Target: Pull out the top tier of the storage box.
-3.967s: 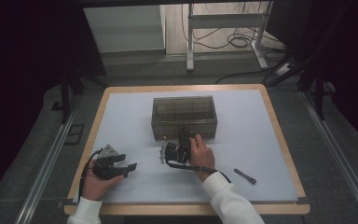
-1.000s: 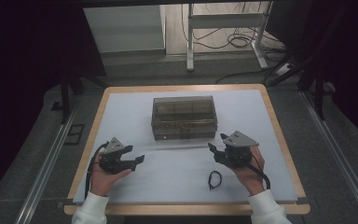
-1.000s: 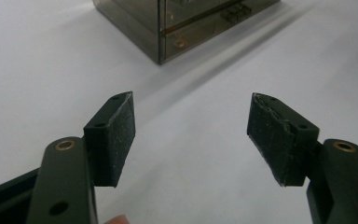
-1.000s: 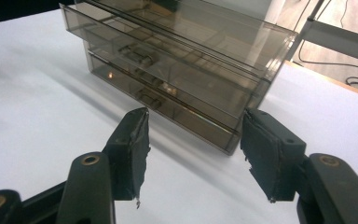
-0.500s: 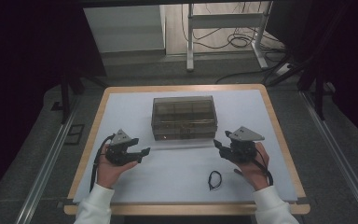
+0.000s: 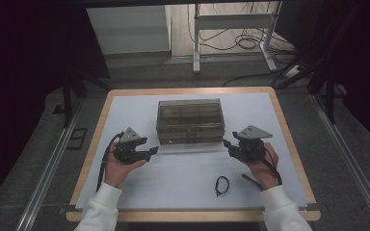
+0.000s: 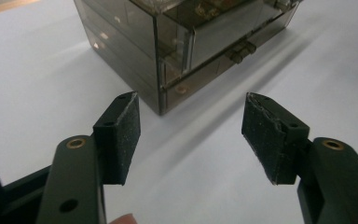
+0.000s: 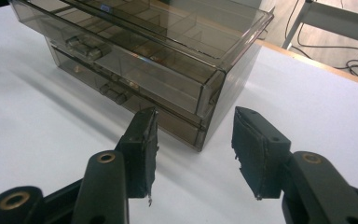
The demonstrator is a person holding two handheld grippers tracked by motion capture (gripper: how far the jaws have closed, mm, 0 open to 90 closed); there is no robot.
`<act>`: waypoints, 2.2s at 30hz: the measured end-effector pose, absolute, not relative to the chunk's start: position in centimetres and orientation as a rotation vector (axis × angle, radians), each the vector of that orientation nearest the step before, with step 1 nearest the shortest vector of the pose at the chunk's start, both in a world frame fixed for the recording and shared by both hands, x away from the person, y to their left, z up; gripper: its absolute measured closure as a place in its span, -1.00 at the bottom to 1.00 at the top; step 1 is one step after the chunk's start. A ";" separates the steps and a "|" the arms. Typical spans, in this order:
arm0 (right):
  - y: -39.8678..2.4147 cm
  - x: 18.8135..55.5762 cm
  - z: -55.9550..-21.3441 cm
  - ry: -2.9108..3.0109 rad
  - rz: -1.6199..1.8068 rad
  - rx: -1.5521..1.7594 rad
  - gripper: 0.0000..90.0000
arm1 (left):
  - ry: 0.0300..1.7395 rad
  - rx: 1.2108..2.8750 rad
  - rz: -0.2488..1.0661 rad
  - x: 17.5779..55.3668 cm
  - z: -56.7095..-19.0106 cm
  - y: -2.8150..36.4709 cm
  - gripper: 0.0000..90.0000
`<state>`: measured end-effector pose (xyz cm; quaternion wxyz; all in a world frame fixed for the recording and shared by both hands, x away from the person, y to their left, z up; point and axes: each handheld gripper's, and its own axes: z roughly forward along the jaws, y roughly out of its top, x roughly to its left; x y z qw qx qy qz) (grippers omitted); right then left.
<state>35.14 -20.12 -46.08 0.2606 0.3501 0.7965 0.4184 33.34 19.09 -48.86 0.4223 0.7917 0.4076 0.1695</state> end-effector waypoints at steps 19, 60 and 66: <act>-19.8 37.0 -46.4 2.180 1.145 0.949 0.30 | 0.970 1.987 0.455 35.0 -48.3 17.6 0.17; -18.8 37.6 -47.1 2.211 1.112 0.943 0.67 | 0.964 1.967 0.458 34.8 -48.7 17.4 0.75; -18.9 37.4 -47.1 2.214 1.107 0.937 0.68 | 0.960 1.968 0.464 34.4 -48.7 17.4 0.77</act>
